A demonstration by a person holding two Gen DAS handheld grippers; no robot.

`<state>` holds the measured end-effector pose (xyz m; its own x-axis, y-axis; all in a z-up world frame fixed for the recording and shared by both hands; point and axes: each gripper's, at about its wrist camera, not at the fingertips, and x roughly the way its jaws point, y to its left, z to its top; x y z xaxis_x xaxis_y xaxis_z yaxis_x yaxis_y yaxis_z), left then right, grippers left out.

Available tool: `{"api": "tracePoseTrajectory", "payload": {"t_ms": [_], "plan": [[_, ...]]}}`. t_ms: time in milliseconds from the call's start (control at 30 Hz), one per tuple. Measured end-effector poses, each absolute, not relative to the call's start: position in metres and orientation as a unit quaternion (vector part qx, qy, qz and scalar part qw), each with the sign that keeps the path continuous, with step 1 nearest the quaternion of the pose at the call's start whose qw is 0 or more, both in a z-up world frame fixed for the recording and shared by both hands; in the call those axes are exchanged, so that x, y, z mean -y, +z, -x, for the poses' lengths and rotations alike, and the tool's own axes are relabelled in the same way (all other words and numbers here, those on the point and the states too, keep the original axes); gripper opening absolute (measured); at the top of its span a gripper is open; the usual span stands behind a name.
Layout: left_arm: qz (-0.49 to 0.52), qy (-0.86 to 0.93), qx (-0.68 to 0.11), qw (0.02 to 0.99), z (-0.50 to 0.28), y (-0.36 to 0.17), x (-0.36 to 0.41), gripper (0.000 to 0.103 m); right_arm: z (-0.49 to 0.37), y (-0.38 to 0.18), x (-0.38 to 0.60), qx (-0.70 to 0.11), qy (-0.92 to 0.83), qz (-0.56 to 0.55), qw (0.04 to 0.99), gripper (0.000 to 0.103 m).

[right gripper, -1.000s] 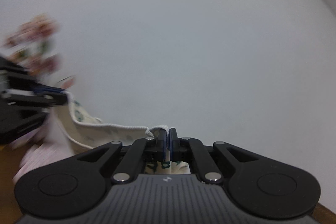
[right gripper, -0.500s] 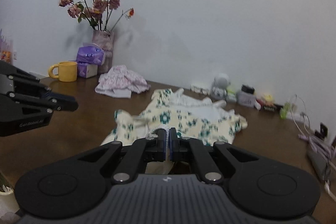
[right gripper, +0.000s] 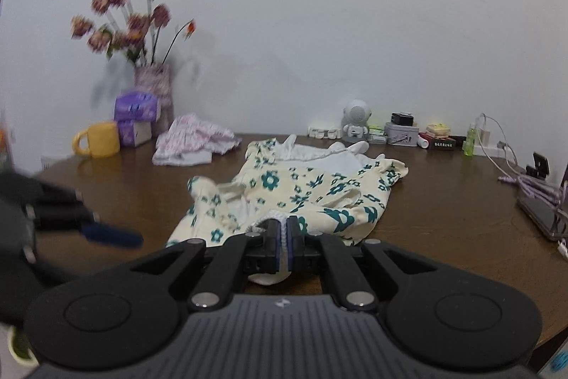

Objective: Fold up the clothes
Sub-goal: 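Swing the shirt down and lay it flat on the table with both grippers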

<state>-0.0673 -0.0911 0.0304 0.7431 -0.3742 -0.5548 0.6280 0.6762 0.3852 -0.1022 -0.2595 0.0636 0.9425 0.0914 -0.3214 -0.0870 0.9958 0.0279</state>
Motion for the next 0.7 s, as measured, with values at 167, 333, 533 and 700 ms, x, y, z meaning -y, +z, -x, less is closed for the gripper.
{"api": "tracePoseTrajectory", "payload": {"t_ms": [167,333,533,700], "plan": [[-0.35,-0.243,-0.205,0.881,0.059,0.016,0.102,0.026,0.104,0.067,0.261,-0.158,0.045,-0.025,0.986,0.003],[-0.293,-0.215,-0.206,0.909,0.055,0.024,0.085,0.002,0.109,0.065,0.258,-0.162,0.047,-0.017,0.985,0.003],[-0.18,-0.143,-0.208,0.951,0.058,0.037,0.035,0.002,0.115,0.049,0.248,-0.218,0.088,-0.009,0.972,0.003],[-0.157,-0.112,-0.222,0.956,0.057,0.035,0.016,0.002,0.111,0.033,0.233,-0.265,0.141,-0.008,0.954,0.003]]}}
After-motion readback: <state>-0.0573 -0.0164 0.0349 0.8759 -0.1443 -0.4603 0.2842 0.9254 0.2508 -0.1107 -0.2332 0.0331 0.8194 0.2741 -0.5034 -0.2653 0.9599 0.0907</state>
